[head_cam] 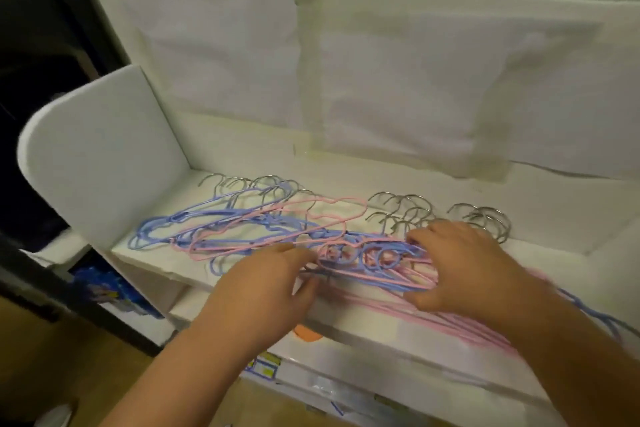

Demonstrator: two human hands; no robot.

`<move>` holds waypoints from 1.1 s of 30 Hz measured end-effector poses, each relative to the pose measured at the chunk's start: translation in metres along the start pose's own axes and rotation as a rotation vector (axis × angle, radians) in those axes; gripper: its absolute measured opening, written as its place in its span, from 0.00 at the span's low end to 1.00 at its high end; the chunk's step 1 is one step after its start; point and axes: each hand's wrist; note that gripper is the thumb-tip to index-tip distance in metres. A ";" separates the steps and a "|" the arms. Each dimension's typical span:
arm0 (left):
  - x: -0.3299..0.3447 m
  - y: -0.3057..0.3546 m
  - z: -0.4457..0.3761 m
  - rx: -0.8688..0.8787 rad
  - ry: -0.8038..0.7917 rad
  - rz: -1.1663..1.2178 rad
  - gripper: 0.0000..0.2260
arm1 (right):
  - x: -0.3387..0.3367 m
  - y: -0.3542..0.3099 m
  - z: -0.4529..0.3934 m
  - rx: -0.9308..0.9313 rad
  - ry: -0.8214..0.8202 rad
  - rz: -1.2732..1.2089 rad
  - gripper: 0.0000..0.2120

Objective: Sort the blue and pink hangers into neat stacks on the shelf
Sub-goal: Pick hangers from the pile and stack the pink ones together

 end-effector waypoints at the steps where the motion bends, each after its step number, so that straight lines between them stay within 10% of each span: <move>1: -0.004 -0.007 -0.007 0.013 0.011 -0.001 0.15 | -0.002 0.000 -0.004 -0.008 -0.030 -0.018 0.41; 15: -0.010 -0.116 -0.077 0.067 0.032 0.001 0.26 | -0.018 0.002 0.016 0.102 0.013 -0.191 0.49; 26: -0.033 -0.192 -0.108 -0.120 -0.304 -0.102 0.43 | -0.017 -0.036 0.000 0.046 0.089 -0.215 0.50; 33: -0.031 -0.209 -0.103 -0.093 -0.315 0.047 0.35 | -0.020 -0.059 -0.022 -0.011 0.056 -0.192 0.47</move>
Point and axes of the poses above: each hand's wrist, its own z-axis away from the middle knuckle, its own x-axis out of the palm, y = z × x, and after that the axes turned 7 degrees about -y, right-handed
